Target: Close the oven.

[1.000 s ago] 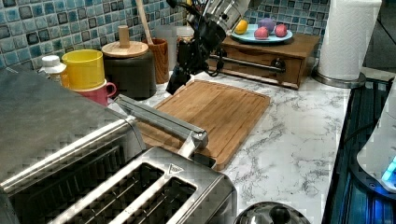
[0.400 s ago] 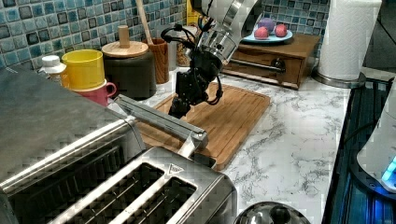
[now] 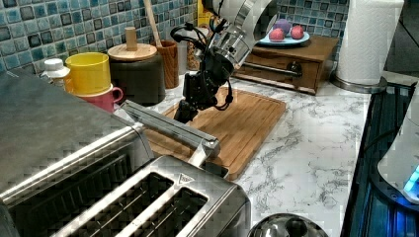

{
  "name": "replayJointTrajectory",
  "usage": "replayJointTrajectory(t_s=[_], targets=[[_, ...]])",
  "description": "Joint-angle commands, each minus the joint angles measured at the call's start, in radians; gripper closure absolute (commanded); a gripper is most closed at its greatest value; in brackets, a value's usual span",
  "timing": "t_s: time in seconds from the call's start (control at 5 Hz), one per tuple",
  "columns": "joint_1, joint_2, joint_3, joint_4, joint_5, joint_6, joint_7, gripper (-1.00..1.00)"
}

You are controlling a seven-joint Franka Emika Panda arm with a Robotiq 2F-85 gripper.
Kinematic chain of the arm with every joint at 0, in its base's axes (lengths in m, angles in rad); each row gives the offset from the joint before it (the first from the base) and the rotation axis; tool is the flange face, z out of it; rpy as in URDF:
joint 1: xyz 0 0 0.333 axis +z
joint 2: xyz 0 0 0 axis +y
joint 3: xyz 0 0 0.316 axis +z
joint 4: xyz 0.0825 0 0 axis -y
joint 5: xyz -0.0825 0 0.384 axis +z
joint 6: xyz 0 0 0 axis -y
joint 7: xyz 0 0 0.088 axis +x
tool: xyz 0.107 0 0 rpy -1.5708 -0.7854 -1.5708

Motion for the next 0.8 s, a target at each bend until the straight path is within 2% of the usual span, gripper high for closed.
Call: replayJointTrajectory(t_s=[0.2,0.4,0.8], targets=[[0.039,0.025,0.063,0.169,0.015,0.015,-0.034,1.00],[0.024,0.016,0.079,0.174,-0.005,-0.010,0.000,1.00],[0.056,-0.104,0.124,0.139,0.006,0.010,0.033,1.00]])
